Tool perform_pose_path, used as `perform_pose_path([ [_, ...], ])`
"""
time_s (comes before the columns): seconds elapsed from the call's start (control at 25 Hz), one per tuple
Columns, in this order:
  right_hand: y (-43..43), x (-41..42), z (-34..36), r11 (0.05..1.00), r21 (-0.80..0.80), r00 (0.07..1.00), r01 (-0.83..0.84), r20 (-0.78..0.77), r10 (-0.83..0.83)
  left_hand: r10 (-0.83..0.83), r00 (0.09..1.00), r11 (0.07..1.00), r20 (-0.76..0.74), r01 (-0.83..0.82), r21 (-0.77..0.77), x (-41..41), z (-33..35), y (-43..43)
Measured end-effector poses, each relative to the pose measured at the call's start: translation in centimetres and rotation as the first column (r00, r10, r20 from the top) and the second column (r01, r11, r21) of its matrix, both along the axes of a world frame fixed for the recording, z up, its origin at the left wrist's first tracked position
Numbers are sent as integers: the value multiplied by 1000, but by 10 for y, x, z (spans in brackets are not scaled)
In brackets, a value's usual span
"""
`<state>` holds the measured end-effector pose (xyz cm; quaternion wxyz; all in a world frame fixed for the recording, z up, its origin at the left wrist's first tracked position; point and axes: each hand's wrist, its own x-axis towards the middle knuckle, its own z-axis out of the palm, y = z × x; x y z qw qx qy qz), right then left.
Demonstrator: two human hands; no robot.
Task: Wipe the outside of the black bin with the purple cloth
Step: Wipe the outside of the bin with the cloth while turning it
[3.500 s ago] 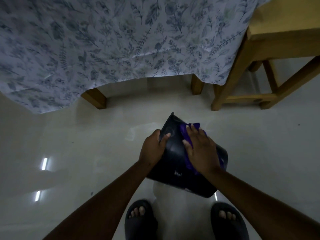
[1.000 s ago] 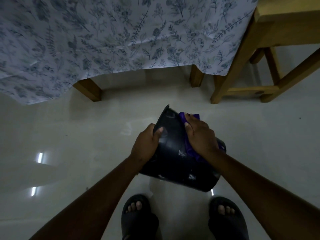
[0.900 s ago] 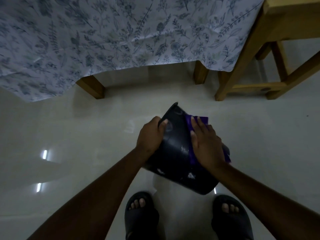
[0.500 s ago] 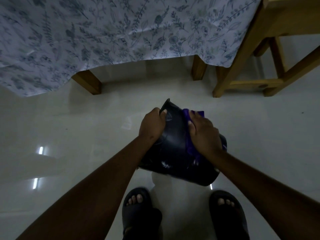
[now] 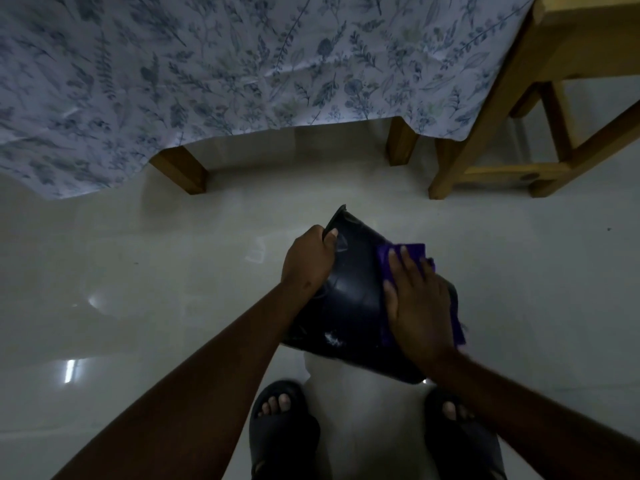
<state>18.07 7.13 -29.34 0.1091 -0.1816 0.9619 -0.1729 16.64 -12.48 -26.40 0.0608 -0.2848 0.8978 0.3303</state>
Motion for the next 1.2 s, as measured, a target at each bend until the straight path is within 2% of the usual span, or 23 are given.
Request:
perform_pose_path([
  [0.08,-1,38,3,992,42,992,-119,-44,121,0,1000,1000,9,0,-24,-6,-3,-1],
  [0.16,-15,25,2,981,34,980,-193,-38,194,2,1000,1000,11,-2,-13,-4,-6,-1],
  [0.28,-30,-38,3,994,-67,995,-82,52,85,5,1000,1000,22,-5,19,-8,0,-1],
  [0.36,-23,-56,0,992,-115,994,48,104,-36,-9,1000,974,27,3,227,-4,9,-4],
  [0.44,-21,-57,1,991,-115,990,61,133,-45,-34,998,887,47,8,461,21,16,-6],
  [0.48,-22,-56,0,992,-116,991,42,134,-26,-46,999,883,29,27,468,40,18,-6],
  [0.56,-21,-55,-5,995,-97,992,7,127,5,-51,998,942,-47,63,329,61,12,-5],
  [0.68,-13,-17,-3,1000,-21,997,-23,76,25,-45,996,984,-72,57,171,36,7,-4],
  [0.8,-11,28,5,996,6,996,-93,-2,93,-51,998,986,-40,57,160,11,7,0],
  [0.88,-21,0,6,987,-25,987,-158,10,158,-47,998,984,-49,55,168,12,5,1],
  [0.92,-28,-25,4,989,-57,989,-135,59,138,-47,998,986,-49,54,159,12,4,0],
  [1.0,-28,-59,1,994,-109,987,20,161,-3,-31,999,991,-26,34,127,7,5,0],
  [1.08,-17,-49,-4,992,-78,984,99,158,-86,-21,1000,994,4,21,105,0,5,-1],
  [1.2,-7,15,4,998,3,998,-62,32,61,-48,997,996,55,44,74,-8,3,2],
])
